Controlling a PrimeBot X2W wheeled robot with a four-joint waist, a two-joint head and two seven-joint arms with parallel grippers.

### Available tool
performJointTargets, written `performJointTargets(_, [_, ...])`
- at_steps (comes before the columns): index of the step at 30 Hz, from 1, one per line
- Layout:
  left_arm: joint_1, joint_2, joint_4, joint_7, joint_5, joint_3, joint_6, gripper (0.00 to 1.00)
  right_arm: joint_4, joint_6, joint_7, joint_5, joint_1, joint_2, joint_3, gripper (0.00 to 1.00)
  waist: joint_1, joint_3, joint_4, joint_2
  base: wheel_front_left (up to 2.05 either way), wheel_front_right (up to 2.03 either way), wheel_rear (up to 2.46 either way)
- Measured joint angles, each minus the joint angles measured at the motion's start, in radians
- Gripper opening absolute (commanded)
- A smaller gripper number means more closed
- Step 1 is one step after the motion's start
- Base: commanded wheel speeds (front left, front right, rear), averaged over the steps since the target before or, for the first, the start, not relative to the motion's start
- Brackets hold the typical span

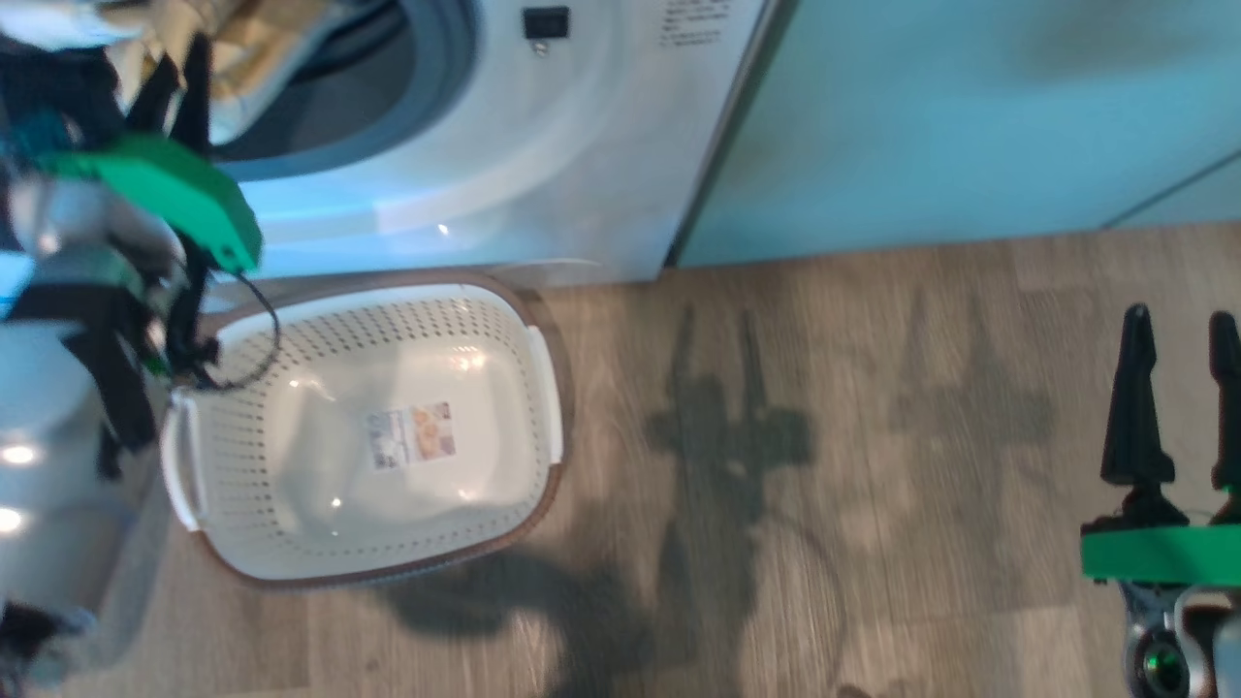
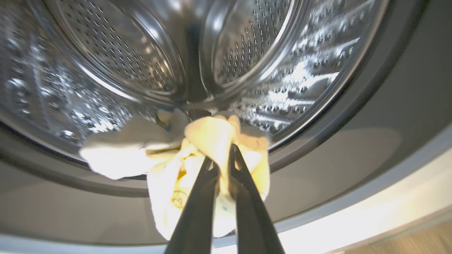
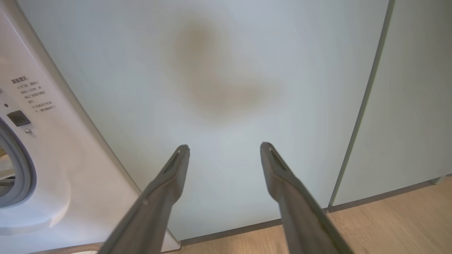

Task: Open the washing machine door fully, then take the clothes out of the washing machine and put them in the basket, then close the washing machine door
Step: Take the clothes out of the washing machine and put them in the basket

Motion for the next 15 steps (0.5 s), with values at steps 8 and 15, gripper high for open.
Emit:
performJointTargets(8, [0.197,-0.033,-0.196,-0.134,0.032,0.03,0.084,0.0,0.0,0.0,0.0,-0.037,0.038,0.0,-0.009,1.0,0.0,-0.083,0.058,0.0,0.0,0.0,0.0])
performJointTargets(15, [0.4,-0.08,-0.471,-0.139,0.1,0.104,0.136,0.0,0.0,0.0,0.0,-0.046,0.061,0.0,-0.019,1.0,-0.0001,-0.134,0.102,0.0,0.0,0.0,0.0])
